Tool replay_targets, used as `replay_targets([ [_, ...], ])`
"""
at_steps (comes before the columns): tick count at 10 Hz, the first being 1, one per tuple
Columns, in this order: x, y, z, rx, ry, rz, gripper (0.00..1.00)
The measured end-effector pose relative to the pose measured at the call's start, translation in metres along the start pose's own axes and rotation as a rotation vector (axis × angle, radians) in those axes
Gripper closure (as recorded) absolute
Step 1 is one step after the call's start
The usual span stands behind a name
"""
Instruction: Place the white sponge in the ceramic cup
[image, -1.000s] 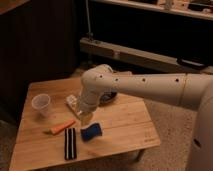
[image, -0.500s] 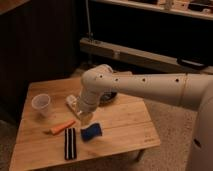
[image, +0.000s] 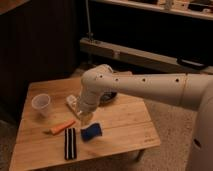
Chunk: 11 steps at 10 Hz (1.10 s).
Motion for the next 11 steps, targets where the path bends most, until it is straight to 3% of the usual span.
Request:
replay_targets([
  [3, 0.0, -0.001, 0.0, -0.001, 0.002, 0.0, 0.47],
  [5, -0.002, 0.0, 0.017, -0.031, 0.001, -0.023, 0.47],
  [7, 0.003, 0.003, 0.033, -0.032, 0.014, -0.038, 0.47],
  [11, 0.012, 0.014, 0.058, 0.001, 0.037, -0.027, 0.47],
])
